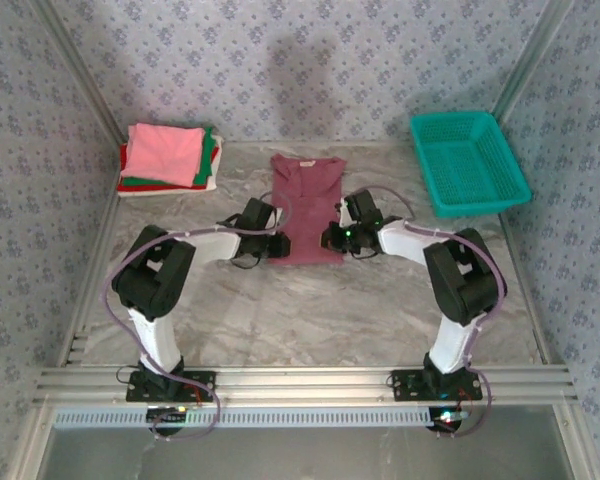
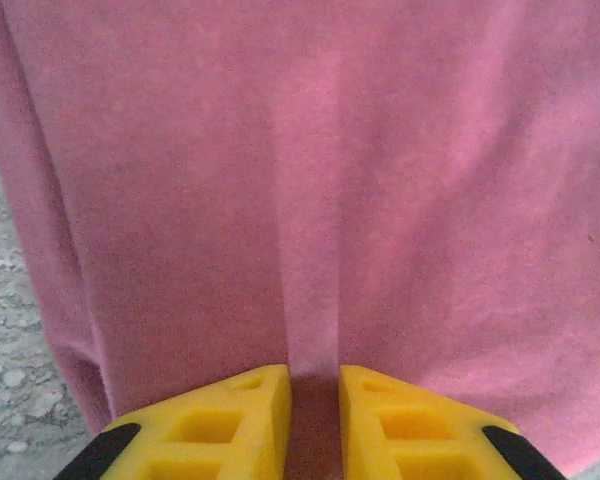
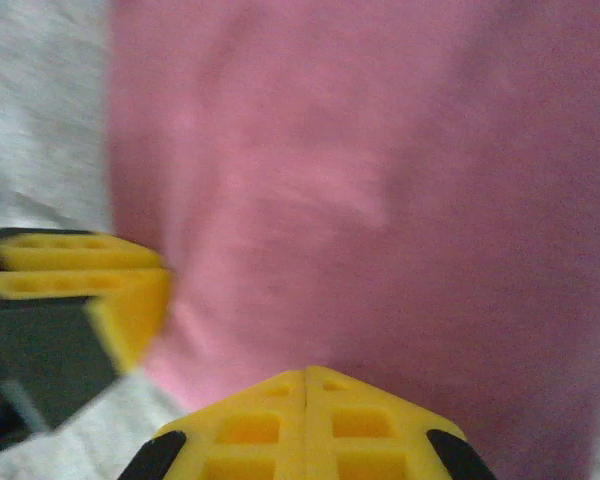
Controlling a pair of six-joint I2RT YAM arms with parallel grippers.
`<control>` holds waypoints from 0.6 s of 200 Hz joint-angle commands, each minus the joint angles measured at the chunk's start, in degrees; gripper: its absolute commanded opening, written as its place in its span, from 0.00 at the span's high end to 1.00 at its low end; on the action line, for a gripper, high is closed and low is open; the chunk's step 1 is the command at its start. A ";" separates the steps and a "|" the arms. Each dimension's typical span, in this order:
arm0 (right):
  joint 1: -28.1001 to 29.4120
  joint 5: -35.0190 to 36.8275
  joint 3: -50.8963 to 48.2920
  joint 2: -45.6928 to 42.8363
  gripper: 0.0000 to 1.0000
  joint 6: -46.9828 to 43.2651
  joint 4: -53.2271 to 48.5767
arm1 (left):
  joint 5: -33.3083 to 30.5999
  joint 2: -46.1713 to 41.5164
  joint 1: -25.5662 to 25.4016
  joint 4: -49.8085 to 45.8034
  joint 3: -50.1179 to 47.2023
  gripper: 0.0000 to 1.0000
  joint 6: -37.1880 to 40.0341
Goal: Fold and stack the t-shirts
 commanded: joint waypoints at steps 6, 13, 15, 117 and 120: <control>0.63 1.34 -4.94 3.41 1.00 3.10 5.00 | -1.51 0.41 0.00 3.23 -5.71 0.79 -3.50; 0.87 1.50 -5.97 3.43 1.00 3.35 5.39 | -1.62 0.08 0.05 3.68 -7.02 0.79 -3.98; 0.89 1.46 -6.09 3.42 1.00 3.37 5.41 | -1.70 -0.01 0.08 3.82 -7.38 0.79 -4.11; -1.70 3.26 -8.82 -12.49 0.69 6.10 -7.37 | 2.58 -14.36 4.70 -7.85 -8.54 0.56 -6.46; -1.78 3.08 -8.84 -12.45 0.68 6.10 -7.58 | 3.11 -14.35 4.90 -8.23 -8.45 0.55 -6.33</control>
